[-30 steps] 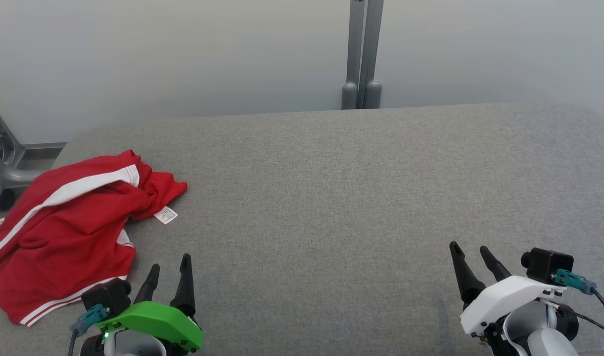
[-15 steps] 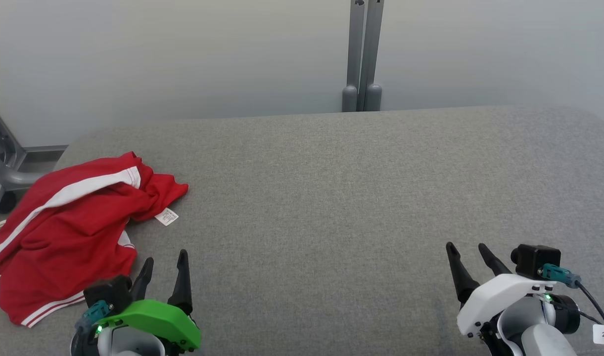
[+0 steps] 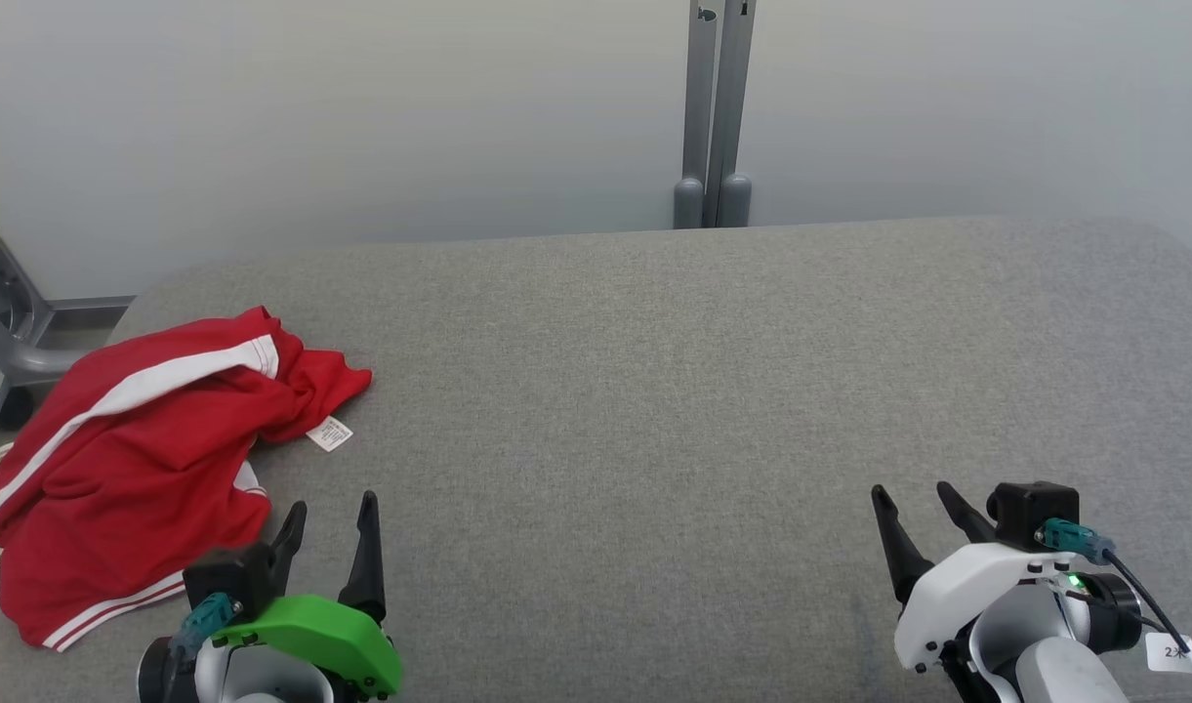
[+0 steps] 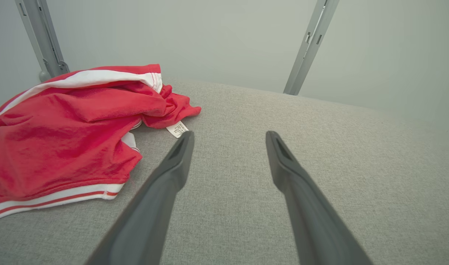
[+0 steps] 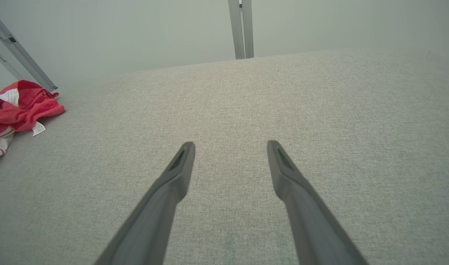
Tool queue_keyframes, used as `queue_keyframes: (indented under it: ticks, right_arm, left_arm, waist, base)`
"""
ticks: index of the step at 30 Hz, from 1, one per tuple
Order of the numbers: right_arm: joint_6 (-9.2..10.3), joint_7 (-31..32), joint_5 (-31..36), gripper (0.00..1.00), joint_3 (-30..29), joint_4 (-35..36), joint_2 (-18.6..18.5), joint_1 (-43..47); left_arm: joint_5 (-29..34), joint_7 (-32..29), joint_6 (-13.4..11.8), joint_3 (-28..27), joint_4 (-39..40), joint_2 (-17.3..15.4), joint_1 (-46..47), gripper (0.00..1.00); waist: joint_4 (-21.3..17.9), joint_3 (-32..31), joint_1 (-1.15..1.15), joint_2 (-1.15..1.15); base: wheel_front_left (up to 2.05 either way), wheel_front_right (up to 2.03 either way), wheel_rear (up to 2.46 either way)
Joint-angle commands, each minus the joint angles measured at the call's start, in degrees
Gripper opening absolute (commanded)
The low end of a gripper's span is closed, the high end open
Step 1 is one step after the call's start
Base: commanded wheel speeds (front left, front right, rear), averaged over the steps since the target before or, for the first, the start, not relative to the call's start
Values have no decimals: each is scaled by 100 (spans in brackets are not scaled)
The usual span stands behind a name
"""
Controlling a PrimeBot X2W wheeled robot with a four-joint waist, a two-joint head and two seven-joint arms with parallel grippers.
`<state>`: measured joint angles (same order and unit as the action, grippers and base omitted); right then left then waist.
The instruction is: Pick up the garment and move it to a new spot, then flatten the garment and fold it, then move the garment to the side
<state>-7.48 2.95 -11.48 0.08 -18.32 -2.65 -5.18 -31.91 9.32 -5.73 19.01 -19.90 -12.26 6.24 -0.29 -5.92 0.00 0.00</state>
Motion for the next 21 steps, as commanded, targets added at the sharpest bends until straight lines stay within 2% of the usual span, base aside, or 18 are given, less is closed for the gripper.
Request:
queue_keyframes:
  ticks: [1,14,21]
  right_arm:
    - [-2,-11,108,100,15,-23,-31,-91]
    - [-2,-44,622,100,53,-134,-35,-110]
    - [-2,-42,560,100,84,-152,-35,-90]
  left_arm:
    - [109,51,-40,36,36,-57,60,100]
    - [391,168,-117,189,28,-117,-1,100]
    - [329,164,-123,200,32,-139,-17,100]
  waist:
    - [-2,-8,0,0]
    - [11,-77,0,0]
    - [-2,-81,0,0]
  base:
    - [0,0,0]
    - [0,0,0]
    - [0,0,0]
